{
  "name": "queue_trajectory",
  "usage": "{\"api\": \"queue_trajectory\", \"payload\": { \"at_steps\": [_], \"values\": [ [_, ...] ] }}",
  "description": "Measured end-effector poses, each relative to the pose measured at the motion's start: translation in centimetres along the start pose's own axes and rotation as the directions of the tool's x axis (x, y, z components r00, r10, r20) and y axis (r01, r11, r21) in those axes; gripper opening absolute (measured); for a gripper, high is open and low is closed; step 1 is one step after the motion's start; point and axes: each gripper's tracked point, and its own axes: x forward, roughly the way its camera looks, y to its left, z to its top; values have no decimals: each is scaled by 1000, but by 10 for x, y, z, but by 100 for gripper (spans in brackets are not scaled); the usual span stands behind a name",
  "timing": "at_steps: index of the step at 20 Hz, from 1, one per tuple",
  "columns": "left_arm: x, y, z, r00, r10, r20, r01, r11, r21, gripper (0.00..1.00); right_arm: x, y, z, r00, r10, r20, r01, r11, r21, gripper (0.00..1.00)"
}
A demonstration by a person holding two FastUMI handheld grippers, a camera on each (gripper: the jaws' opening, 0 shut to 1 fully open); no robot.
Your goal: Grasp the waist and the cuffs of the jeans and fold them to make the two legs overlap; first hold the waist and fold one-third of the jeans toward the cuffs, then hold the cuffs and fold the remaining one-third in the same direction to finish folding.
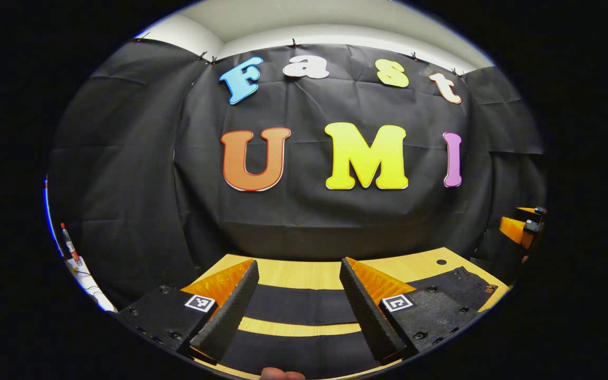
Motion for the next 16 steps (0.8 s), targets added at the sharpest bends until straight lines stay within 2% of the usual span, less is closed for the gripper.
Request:
{"api": "queue_trajectory", "payload": {
  "at_steps": [3, 5, 7, 8, 10, 11, 12, 13, 15, 16],
  "values": [
    [-5, 28, -26, 994, 74, -86, -79, 995, -59, 99, 2, -52, -20, 997, -49, -56, 50, 999, 9, 96],
    [-17, 51, -48, 979, 132, -157, -149, 984, -100, 99, 1, -96, -39, 989, -85, -120, 92, 995, 46, 98],
    [-32, 77, -75, 949, 197, -248, -237, 961, -145, 99, 0, -139, -65, 971, -108, -213, 138, 982, 132, 96],
    [-42, 88, -88, 931, 225, -288, -281, 945, -168, 99, -1, -157, -82, 959, -99, -267, 154, 969, 194, 98],
    [-60, 111, -116, 893, 271, -361, -362, 907, -214, 99, -6, -177, -120, 924, -44, -381, 184, 922, 341, 97],
    [-68, 118, -135, 873, 276, -403, -396, 883, -253, 99, -10, -187, -140, 901, -14, -433, 211, 887, 411, 94],
    [-76, 122, -152, 853, 272, -446, -431, 848, -307, 99, -12, -194, -162, 877, -1, -480, 256, 847, 466, 99],
    [-82, 122, -169, 831, 262, -490, -470, 802, -369, 99, -17, -199, -180, 855, 6, -518, 301, 808, 506, 99],
    [-94, 123, -199, 790, 229, -569, -549, 678, -489, 99, -23, -205, -215, 816, 40, -577, 377, 720, 583, 96],
    [-97, 124, -209, 776, 217, -592, -582, 608, -540, 99, -25, -205, -228, 800, 51, -597, 416, 671, 614, 99]
  ]
}}
